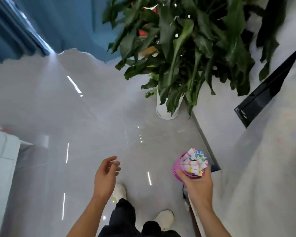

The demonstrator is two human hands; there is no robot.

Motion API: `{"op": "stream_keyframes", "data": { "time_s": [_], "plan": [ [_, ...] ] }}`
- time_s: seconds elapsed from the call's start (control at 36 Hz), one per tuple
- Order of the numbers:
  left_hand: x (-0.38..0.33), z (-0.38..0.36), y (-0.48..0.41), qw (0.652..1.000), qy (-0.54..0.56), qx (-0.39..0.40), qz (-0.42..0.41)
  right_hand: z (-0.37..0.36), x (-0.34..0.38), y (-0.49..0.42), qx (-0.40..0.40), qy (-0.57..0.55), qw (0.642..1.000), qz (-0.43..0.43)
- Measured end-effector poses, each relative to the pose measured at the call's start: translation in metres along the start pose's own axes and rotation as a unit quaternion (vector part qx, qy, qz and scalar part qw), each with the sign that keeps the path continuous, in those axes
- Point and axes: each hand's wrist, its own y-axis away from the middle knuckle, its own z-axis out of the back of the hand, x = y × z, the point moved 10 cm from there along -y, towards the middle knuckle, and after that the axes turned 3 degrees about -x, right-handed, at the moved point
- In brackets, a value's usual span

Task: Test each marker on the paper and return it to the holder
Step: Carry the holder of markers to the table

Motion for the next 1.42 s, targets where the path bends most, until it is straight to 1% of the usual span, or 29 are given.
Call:
{"op": "stream_keyframes", "data": {
  "time_s": [0.11,0.42,0.64,0.78,1.14,1.28,1.42],
  "plan": [
    [0.006,0.032,-0.008,0.999,0.020,-0.026,0.002,-0.038,0.027,0.003,0.027,0.013,0.999,0.035],
    [0.019,0.136,-0.049,0.994,0.051,-0.094,0.021,-0.153,0.064,0.021,0.099,0.044,0.993,0.051],
    [0.029,0.203,-0.092,0.992,0.044,-0.117,0.022,-0.244,0.090,0.037,0.124,0.057,0.988,0.070],
    [0.037,0.236,-0.117,0.988,0.070,-0.129,0.040,-0.298,0.108,0.044,0.142,0.072,0.983,0.087],
    [0.041,0.291,-0.166,0.979,0.083,-0.174,0.068,-0.416,0.161,0.051,0.214,0.081,0.966,0.122],
    [0.041,0.311,-0.197,0.972,0.086,-0.201,0.088,-0.467,0.177,0.035,0.237,0.086,0.960,0.117],
    [0.028,0.328,-0.244,0.963,0.092,-0.232,0.105,-0.535,0.197,0.002,0.269,0.099,0.951,0.117]
  ]
}}
